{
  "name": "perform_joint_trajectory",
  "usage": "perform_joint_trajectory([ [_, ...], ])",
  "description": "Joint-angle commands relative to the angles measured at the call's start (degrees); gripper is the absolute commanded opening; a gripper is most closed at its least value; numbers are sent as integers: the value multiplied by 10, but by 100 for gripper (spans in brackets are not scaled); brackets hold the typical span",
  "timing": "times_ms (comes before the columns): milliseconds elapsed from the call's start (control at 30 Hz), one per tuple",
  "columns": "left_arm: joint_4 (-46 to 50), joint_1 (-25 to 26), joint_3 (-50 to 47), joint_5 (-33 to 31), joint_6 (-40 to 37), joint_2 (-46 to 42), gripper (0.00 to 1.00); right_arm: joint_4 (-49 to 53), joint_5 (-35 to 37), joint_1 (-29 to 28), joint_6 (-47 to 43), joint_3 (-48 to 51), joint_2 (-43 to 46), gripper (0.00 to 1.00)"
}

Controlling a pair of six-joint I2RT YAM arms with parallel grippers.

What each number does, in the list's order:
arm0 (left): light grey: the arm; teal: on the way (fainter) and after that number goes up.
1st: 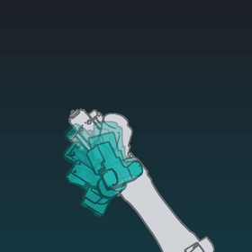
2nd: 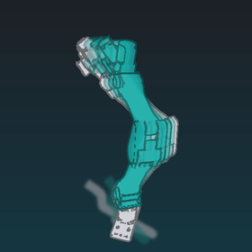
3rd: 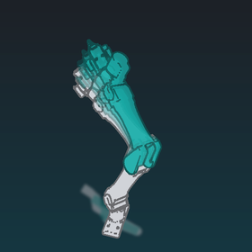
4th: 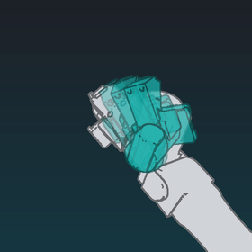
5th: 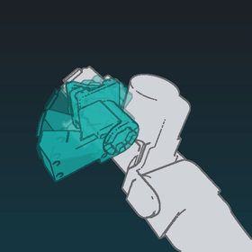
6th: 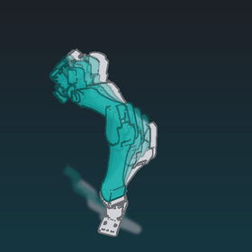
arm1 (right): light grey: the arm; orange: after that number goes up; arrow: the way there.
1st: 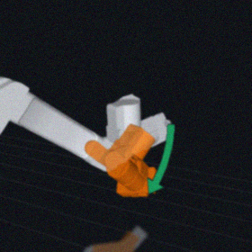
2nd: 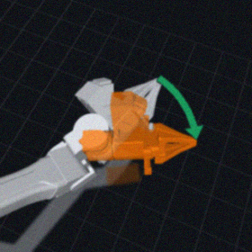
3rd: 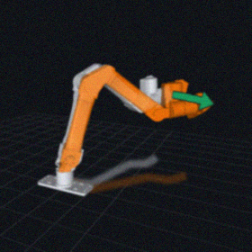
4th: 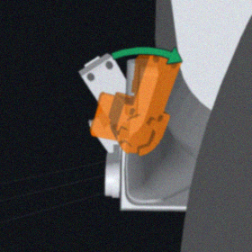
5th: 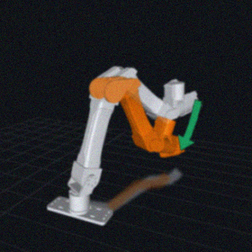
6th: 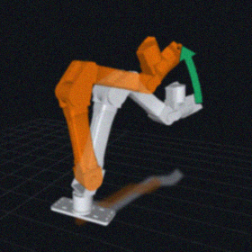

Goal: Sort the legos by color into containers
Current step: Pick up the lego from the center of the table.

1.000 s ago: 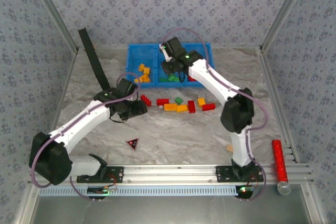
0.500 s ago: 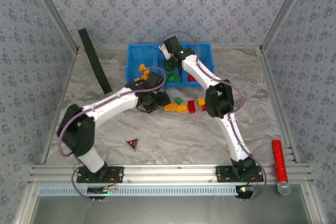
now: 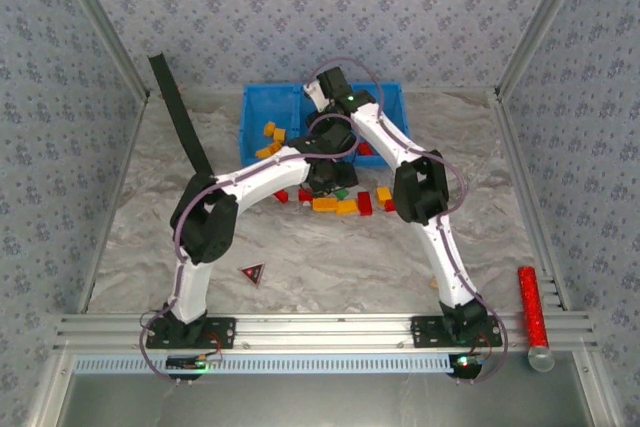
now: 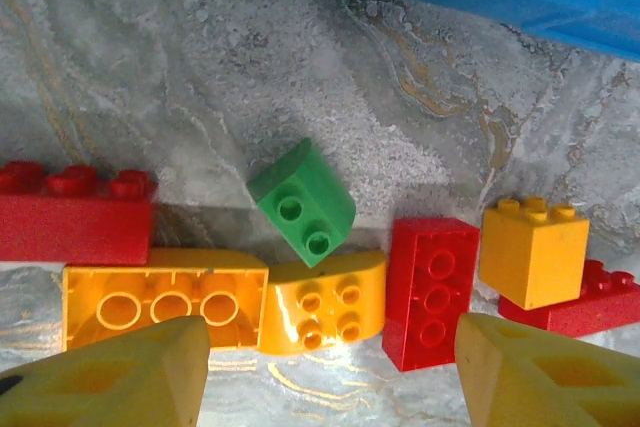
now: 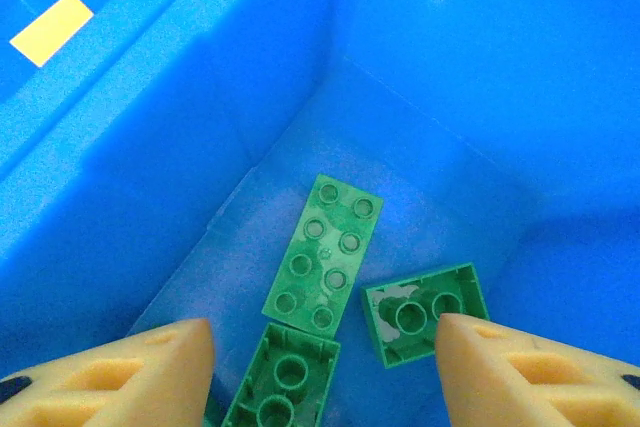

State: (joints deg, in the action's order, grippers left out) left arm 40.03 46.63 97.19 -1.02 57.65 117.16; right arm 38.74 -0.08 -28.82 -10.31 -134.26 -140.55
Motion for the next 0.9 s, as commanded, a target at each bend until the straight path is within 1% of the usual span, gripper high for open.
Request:
perform_joint_trajectory([
  [0, 29, 2, 28, -15, -7, 25, 66, -17, -23, 3, 8, 18, 78, 62],
  [167, 51, 2, 73, -14, -15, 67, 65, -30, -23, 13, 21, 75, 144, 62],
  [333, 77, 2, 108, -14, -17, 97, 64, -39, -26, 40, 52, 163, 233, 62],
  [467, 93, 3, 112, -21, -17, 108, 64, -40, -43, 74, 91, 260, 317, 64],
  [567, 92, 3, 110, -19, -15, 113, 64, -63, -52, 101, 116, 335, 377, 64],
  [733, 101, 3, 125, -11, -13, 136, 63, -61, -57, 137, 160, 448, 455, 65],
  [867, 96, 3, 130, -6, -12, 149, 59, -67, -77, 151, 182, 542, 515, 68],
])
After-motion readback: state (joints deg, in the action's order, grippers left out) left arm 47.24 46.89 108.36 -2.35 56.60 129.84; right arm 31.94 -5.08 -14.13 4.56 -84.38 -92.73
